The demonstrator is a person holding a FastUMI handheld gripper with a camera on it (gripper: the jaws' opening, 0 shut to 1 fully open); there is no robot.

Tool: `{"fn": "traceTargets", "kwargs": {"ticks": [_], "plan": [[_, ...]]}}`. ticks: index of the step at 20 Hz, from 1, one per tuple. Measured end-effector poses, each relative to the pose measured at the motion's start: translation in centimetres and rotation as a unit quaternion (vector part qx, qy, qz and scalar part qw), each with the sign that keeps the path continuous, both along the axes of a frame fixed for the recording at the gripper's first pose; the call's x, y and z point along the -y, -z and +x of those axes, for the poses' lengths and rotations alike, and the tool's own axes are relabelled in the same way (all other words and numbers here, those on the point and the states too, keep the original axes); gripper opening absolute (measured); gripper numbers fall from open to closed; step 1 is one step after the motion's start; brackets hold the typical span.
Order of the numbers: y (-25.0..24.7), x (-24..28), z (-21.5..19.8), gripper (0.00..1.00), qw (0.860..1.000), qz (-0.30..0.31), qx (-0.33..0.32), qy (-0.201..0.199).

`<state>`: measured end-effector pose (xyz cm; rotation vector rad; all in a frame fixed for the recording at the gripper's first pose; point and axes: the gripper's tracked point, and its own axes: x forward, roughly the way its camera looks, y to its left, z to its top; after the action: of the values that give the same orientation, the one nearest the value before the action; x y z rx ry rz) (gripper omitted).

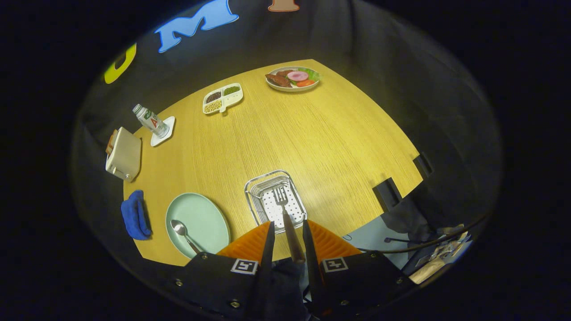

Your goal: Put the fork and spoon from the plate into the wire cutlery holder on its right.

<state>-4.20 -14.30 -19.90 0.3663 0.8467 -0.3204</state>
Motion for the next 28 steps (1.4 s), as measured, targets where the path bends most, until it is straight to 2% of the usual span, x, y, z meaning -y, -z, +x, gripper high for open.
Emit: {"fn": "traceTargets", "kwargs": {"ticks": [5,9,13,18,24,28], "plan": [[-2.4,-0.1,0.9,0.38,0.998,-0.035,0.044,-0.004],[-5.0,-2.6,2.3,0.38,0.993,-0.065,0.093,-0.040],[-6.3,-6.8,3.9,0.38,0.984,-0.083,0.121,-0.099],[-5.6,-13.5,5.4,0.38,0.969,-0.087,0.124,-0.197],[-0.9,-20.3,6.1,0.38,0.946,-0.078,0.074,-0.307],[3.9,-22.9,5.7,0.38,0.925,-0.084,0.021,-0.369]]}}
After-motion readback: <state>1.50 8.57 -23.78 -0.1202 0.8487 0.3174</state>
